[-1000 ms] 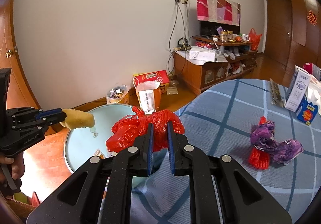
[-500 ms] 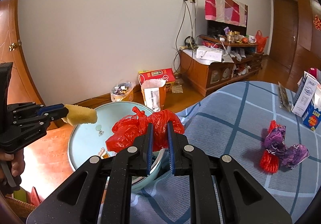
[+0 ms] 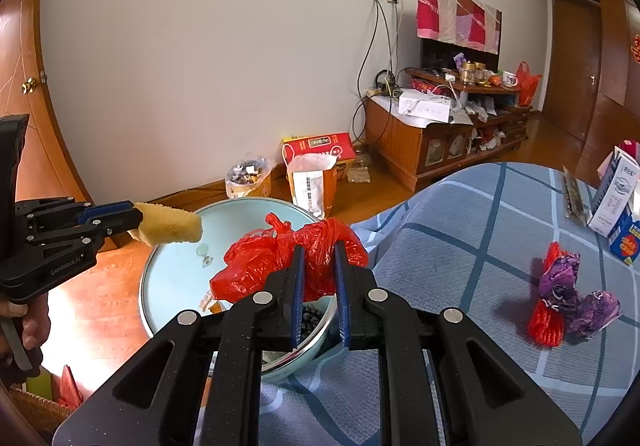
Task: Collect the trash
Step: 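Carry the red bag and yellow sponge in both grippers over the light blue basin, then open both grippers above the basin to drop the bag and sponge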
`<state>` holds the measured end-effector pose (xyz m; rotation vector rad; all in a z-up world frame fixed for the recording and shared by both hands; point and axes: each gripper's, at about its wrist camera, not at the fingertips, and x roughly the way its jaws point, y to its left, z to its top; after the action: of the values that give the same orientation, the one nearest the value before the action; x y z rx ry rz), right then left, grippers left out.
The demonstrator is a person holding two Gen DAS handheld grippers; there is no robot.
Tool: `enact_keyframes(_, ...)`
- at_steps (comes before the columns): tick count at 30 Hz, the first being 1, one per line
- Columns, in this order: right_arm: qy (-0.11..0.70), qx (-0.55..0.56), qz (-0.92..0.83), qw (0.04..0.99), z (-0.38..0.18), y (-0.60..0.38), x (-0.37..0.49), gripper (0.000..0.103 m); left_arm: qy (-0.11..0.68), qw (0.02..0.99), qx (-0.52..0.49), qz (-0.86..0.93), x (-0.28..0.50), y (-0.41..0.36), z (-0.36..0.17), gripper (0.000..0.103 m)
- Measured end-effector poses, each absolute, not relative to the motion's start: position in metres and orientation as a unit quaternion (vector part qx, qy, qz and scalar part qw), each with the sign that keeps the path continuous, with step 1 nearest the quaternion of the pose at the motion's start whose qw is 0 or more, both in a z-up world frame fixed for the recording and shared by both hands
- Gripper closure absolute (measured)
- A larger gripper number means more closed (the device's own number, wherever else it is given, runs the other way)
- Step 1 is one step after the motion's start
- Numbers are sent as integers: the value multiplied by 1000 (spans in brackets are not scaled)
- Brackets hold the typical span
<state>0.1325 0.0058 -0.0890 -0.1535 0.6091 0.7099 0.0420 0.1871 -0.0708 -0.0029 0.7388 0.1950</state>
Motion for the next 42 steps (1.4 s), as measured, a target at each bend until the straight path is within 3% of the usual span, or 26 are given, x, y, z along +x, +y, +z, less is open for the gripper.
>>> enact_keyframes(29, 300, -78, 348, 885, -95, 13, 132, 88, 366, 927, -1, 86, 43, 178, -74, 87)
enact_keyframes(36, 305, -72, 354, 881, -99, 14, 133, 61, 370, 925, -5, 84, 44, 177, -79, 73)
enact_keyframes(38, 304, -68, 352, 883, -100, 12, 132, 54, 370, 925, -7, 85, 44, 176, -80, 55)
enact_keyframes(42, 302, -67, 346, 886, -102, 8, 130, 42, 370, 925, -8, 85, 44, 173, -82, 49)
